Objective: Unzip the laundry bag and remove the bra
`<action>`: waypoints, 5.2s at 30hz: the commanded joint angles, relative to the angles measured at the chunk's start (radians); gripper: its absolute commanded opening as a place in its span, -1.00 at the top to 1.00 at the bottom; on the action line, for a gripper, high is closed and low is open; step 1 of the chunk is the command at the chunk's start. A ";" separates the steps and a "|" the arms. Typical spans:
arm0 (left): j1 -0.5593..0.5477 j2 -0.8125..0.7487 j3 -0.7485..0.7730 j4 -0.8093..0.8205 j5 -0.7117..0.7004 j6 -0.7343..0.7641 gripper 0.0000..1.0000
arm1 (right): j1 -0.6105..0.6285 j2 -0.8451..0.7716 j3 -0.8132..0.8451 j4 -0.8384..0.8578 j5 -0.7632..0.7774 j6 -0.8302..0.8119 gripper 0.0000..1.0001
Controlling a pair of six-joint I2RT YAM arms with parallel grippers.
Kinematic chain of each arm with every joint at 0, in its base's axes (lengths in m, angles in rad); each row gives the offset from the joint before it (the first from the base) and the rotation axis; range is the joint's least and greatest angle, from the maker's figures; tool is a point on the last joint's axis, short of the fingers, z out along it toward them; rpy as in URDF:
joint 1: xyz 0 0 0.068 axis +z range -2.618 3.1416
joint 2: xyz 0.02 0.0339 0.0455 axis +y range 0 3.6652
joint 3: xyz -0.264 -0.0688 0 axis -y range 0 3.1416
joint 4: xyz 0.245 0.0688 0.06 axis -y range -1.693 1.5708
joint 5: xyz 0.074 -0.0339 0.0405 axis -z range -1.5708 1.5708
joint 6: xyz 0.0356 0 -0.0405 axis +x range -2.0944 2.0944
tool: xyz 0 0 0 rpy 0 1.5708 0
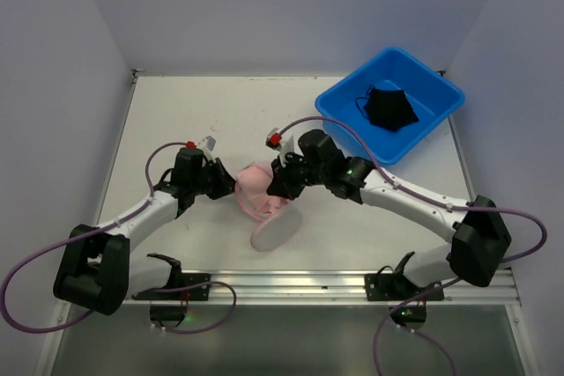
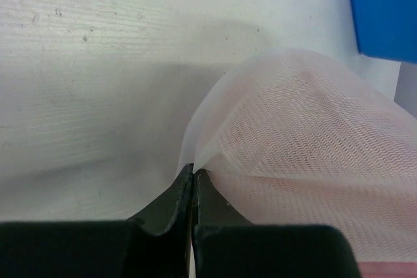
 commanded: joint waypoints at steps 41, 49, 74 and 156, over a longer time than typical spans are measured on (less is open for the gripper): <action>0.007 -0.021 -0.039 -0.018 0.042 -0.003 1.00 | -0.943 -0.116 0.159 0.197 -0.028 0.170 1.00; 0.007 0.005 -0.025 -0.012 0.050 -0.001 1.00 | -0.960 -0.167 0.057 0.274 -0.019 0.184 1.00; -0.060 -0.144 -0.259 0.167 -0.007 -0.346 1.00 | -0.638 -0.164 -0.016 0.187 0.222 0.349 -0.96; -0.194 0.088 -0.013 0.139 -0.238 -0.193 1.00 | 0.028 0.333 0.669 -0.983 0.330 0.245 1.00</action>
